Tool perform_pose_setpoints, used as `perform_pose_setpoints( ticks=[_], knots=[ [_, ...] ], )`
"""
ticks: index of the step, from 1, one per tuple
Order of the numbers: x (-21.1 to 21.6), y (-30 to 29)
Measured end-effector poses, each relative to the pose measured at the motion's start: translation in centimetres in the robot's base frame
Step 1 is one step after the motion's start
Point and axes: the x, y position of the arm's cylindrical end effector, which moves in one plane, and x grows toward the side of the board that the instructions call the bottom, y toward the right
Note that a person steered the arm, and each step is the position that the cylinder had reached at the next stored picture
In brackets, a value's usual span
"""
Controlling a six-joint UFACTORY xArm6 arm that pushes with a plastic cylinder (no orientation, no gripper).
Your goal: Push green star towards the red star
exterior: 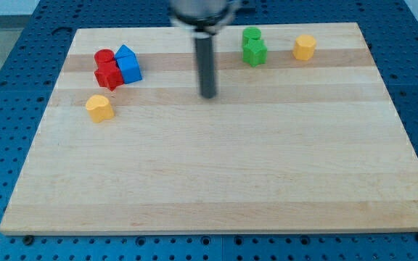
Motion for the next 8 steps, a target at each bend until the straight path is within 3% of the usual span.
perform_pose_setpoints(
  ticks=[2,3,4,6,8],
  knots=[
    [-7.6,15.0],
    [-12.1,14.3],
    [-13.8,11.2],
    [-12.4,6.5],
    [-6.2,2.1]
  ],
)
